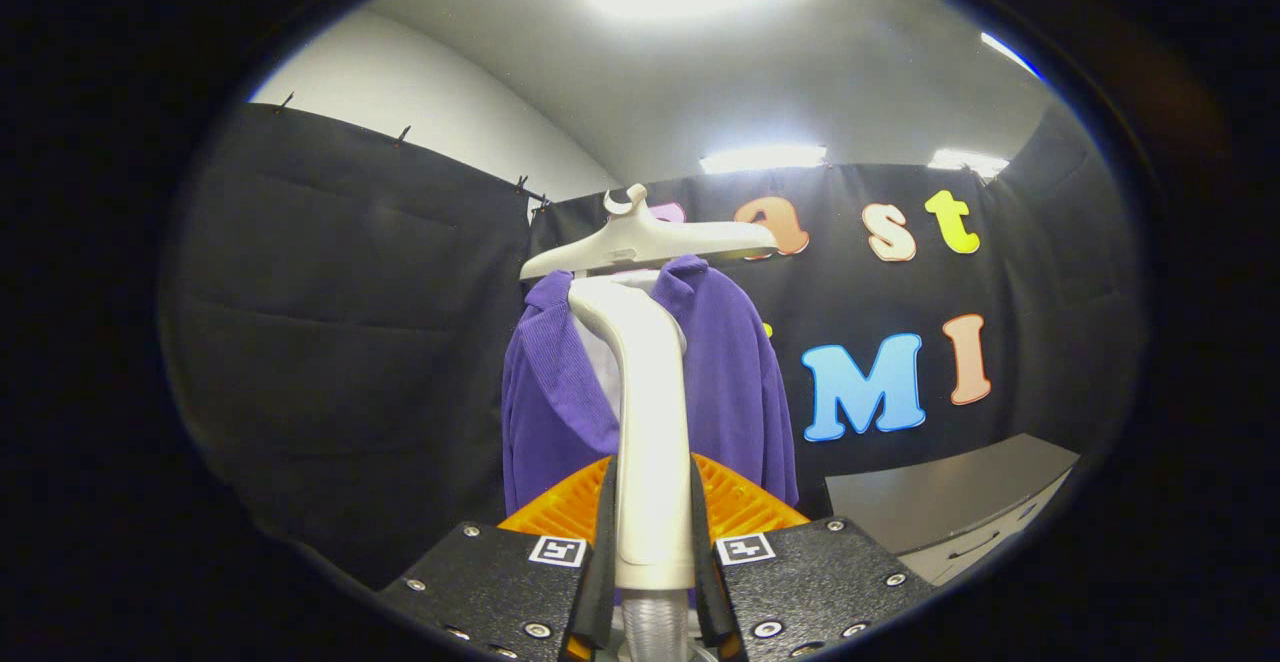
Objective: Iron the clothes twice with a garment steamer, once on the left side and once on the right side.
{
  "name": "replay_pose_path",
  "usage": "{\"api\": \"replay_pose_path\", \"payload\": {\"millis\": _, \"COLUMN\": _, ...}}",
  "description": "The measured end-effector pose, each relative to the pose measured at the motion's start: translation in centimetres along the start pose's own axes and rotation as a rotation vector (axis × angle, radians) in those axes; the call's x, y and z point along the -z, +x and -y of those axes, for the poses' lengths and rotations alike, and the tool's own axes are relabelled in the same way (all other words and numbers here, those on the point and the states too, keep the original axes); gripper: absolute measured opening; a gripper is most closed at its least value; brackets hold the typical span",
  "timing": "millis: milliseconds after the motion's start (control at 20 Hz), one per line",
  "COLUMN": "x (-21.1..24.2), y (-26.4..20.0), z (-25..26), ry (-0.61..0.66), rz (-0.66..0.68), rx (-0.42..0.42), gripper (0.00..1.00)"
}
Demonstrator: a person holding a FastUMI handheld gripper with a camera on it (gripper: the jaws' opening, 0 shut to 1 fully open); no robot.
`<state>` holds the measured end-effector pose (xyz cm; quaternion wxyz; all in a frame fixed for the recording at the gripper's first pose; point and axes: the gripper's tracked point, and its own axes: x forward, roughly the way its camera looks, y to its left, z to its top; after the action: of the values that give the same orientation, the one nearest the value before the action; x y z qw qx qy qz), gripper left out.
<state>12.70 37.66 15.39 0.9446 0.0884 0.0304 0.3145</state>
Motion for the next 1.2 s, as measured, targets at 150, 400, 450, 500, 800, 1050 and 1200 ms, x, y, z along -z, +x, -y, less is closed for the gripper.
{"api": "replay_pose_path", "payload": {"millis": 150, "x": -1.4, "y": 1.9, "z": -1.8, "ry": -0.003, "rz": 0.021, "rx": -0.024, "gripper": 0.33}}
{"api": "replay_pose_path", "payload": {"millis": 400, "x": -1.6, "y": 5.6, "z": -4.9, "ry": -0.032, "rz": 0.021, "rx": -0.059, "gripper": 0.33}}
{"api": "replay_pose_path", "payload": {"millis": 450, "x": -1.2, "y": 5.9, "z": -5.4, "ry": -0.041, "rz": 0.008, "rx": -0.066, "gripper": 0.33}}
{"api": "replay_pose_path", "payload": {"millis": 500, "x": -0.6, "y": 6.1, "z": -5.9, "ry": -0.047, "rz": -0.006, "rx": -0.076, "gripper": 0.33}}
{"api": "replay_pose_path", "payload": {"millis": 800, "x": 5.0, "y": 5.7, "z": -7.2, "ry": -0.081, "rz": -0.112, "rx": -0.107, "gripper": 0.34}}
{"api": "replay_pose_path", "payload": {"millis": 1050, "x": 8.8, "y": 4.3, "z": -6.8, "ry": -0.098, "rz": -0.183, "rx": -0.098, "gripper": 0.34}}
{"api": "replay_pose_path", "payload": {"millis": 1200, "x": 10.7, "y": 3.4, "z": -6.9, "ry": -0.113, "rz": -0.205, "rx": -0.102, "gripper": 0.34}}
